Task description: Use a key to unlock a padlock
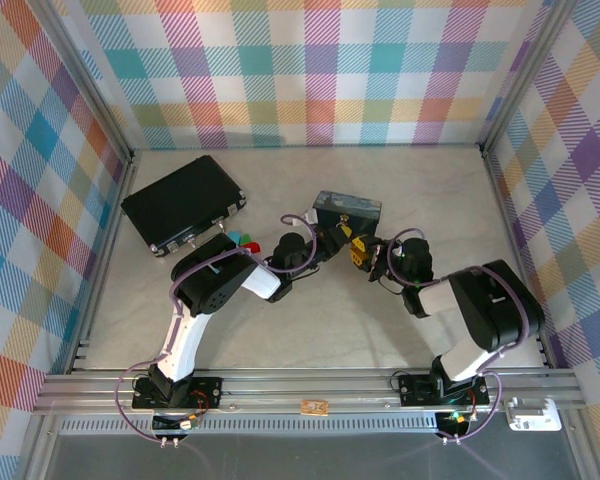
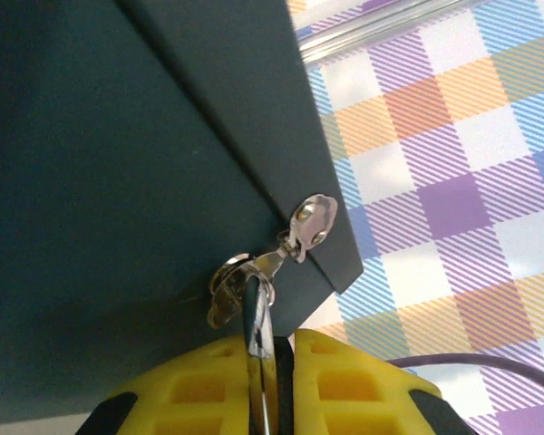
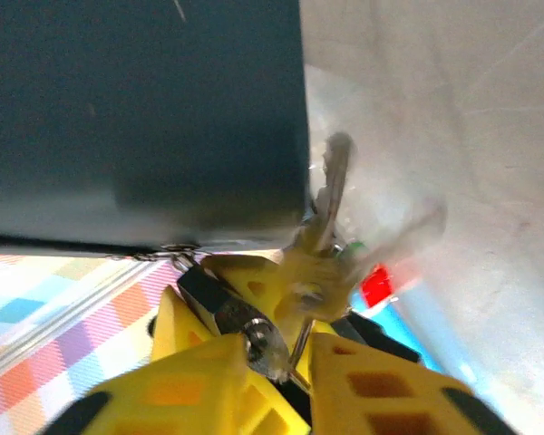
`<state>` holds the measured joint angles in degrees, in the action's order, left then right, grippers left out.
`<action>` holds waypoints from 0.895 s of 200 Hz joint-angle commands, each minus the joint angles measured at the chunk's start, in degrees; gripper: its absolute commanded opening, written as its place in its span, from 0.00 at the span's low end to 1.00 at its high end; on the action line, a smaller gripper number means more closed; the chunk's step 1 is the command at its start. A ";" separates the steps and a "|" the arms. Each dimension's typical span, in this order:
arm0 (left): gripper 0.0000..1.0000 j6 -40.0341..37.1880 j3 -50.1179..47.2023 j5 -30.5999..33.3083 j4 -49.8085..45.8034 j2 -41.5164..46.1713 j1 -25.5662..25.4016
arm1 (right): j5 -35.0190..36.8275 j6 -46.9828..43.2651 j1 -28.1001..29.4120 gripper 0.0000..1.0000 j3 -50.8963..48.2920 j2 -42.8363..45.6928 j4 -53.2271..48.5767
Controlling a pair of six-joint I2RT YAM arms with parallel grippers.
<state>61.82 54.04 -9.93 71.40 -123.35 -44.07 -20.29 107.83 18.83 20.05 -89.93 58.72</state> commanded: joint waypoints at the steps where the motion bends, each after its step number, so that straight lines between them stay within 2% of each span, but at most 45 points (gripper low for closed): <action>1: 0.00 -0.74 -0.27 -1.25 -8.81 2.76 -1.31 | 0.47 -15.35 0.15 0.39 1.35 9.24 -13.46; 28: 0.00 -0.84 0.60 0.07 -15.24 4.86 -1.33 | 7.33 -28.93 0.15 0.48 2.18 22.82 -36.08; 57: 0.00 -0.23 1.58 0.52 -19.02 5.05 -1.35 | 16.65 -41.35 0.07 0.57 3.30 36.19 -53.85; 84: 0.00 -0.67 2.64 0.96 -24.64 5.41 -1.32 | 22.43 -55.42 0.07 0.63 6.74 43.22 -64.90; 110: 0.00 -1.04 3.25 1.76 -30.86 6.42 -1.36 | 23.61 -66.30 0.06 0.67 8.97 45.76 -70.45; 123: 0.06 -1.52 3.35 2.19 -33.50 7.47 -1.35 | 22.05 -71.11 0.07 0.67 9.50 45.51 -71.18; 156: 0.34 -2.26 1.85 2.99 -36.86 11.34 -1.28 | 13.16 -78.81 0.23 0.66 11.60 40.99 -71.25; 165: 0.46 -2.40 1.00 3.12 -37.34 12.85 -1.29 | 11.54 -79.94 0.62 0.64 12.31 39.39 -71.12; 179: 0.52 -2.43 -0.46 3.19 -37.86 15.16 -1.01 | 9.77 -81.70 1.56 0.62 13.56 36.80 -70.93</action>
<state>60.25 55.42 -7.42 35.68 -113.71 -44.93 -4.84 34.35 19.22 30.02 -49.93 -10.74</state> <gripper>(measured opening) 0.481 0.639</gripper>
